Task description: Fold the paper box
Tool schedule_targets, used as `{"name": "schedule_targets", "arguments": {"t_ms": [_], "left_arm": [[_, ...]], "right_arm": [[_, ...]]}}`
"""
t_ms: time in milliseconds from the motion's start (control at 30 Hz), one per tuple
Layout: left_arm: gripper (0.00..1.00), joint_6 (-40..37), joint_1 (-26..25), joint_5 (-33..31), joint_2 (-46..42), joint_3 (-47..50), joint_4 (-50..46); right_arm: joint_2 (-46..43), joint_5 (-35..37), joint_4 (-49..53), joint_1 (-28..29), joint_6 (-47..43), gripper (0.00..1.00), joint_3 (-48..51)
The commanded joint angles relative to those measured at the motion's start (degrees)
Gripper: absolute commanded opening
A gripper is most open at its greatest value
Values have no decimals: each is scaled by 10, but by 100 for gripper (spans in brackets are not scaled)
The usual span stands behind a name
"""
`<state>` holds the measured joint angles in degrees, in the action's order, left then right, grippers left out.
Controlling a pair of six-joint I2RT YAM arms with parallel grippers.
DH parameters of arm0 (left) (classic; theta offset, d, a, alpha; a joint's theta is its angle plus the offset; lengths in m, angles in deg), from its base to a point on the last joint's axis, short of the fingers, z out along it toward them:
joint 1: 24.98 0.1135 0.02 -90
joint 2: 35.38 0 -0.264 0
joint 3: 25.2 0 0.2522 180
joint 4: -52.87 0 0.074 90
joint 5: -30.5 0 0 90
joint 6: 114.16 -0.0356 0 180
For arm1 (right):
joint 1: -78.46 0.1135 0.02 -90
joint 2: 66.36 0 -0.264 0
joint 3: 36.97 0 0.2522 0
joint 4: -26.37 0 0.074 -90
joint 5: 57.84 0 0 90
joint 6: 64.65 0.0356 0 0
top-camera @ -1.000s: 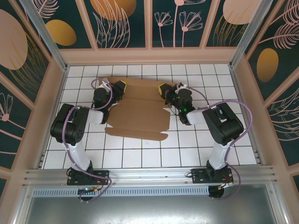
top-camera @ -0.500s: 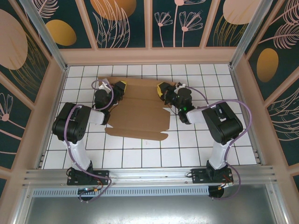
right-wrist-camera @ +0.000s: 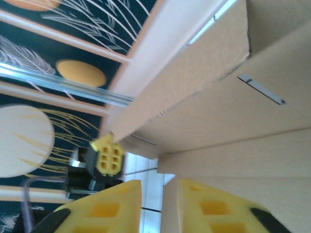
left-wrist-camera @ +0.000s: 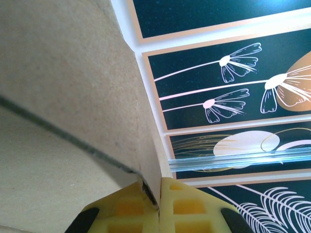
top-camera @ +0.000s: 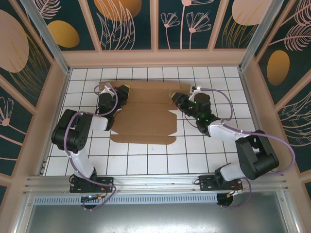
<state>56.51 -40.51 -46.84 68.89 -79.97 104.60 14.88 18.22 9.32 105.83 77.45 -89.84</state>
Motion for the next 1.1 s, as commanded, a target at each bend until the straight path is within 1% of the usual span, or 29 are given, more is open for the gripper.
{"name": "schedule_targets", "arguments": {"t_ms": [0,33,67,133,233,333,400,500,667,767,800,900,933,967,1000,1067], "left_arm": [[5,-17,-4,-24,-11,21,-13],[5,-17,-5,-27,-15,25,-13],[5,-19,-6,-29,-18,25,-16],[5,-28,-6,-31,-20,23,-25],[5,-34,-6,-36,-22,23,-39],[5,-31,-6,-47,-31,32,-51],[5,-31,-6,-56,-39,38,-64],[5,-33,-7,-72,-50,51,-66],[5,-26,-14,-81,-57,60,-75],[5,-27,-23,-94,-57,64,-89],[5,-29,-27,-101,-77,65,-96],[5,-41,-37,-113,-79,61,-106],[5,-42,-37,-113,-76,59,-107],[5,-41,-38,-115,-73,60,-105],[5,-40,-38,-115,-72,62,-101],[5,-37,-39,-116,-71,68,-95]], "right_arm": [[29,73,213,62,-193,8,-58],[49,98,258,89,-225,2,-80],[79,115,299,116,-248,0,-106],[130,135,360,157,-278,0,-137],[199,139,400,204,-301,0,-162],[248,144,424,221,-305,0,-175],[264,145,435,221,-306,0,-173],[278,176,460,217,-309,0,-171],[265,194,475,189,-303,0,-148],[248,192,476,170,-302,0,-134],[243,189,475,165,-303,0,-132],[231,152,459,161,-316,0,-133],[221,150,456,161,-318,0,-141],[206,151,455,161,-320,2,-149],[184,135,455,158,-324,5,-161],[137,126,462,143,-329,13,-186]]}}
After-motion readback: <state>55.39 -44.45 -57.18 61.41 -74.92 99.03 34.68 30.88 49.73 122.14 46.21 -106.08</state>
